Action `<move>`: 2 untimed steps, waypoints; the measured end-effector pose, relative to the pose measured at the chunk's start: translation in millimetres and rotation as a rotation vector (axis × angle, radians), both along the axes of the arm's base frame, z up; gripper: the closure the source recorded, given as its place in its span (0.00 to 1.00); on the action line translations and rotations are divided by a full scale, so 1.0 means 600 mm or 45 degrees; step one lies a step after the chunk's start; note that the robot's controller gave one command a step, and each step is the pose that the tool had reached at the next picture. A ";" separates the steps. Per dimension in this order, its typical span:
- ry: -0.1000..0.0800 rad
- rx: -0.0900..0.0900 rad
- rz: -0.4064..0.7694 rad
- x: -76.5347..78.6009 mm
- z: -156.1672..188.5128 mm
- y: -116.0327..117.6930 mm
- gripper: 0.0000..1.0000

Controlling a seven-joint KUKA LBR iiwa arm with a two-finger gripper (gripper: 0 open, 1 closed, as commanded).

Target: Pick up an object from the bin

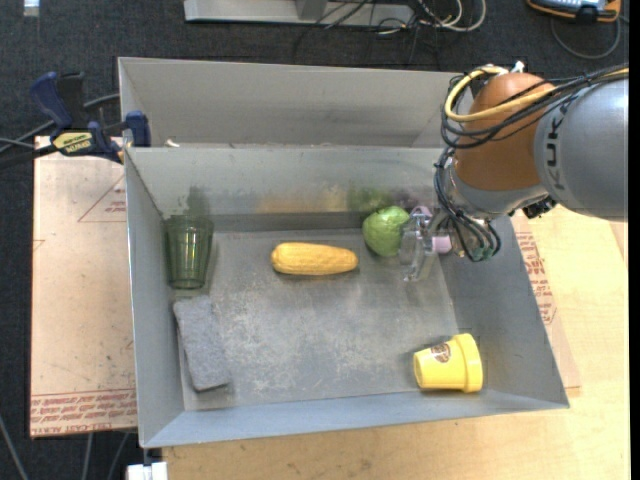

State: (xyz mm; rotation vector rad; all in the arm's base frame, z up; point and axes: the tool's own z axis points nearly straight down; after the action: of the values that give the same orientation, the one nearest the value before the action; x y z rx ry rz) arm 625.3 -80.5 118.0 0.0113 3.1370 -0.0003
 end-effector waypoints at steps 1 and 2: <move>0.000 0.000 0.001 0.000 0.000 0.000 1.00; 0.006 -0.001 -0.093 0.006 0.007 0.055 1.00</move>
Offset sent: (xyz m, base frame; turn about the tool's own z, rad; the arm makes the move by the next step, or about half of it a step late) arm 0.0109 0.0789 0.0111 0.1489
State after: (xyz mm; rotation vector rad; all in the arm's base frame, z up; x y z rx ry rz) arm 629.1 -47.7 122.4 0.1256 3.1394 -0.0019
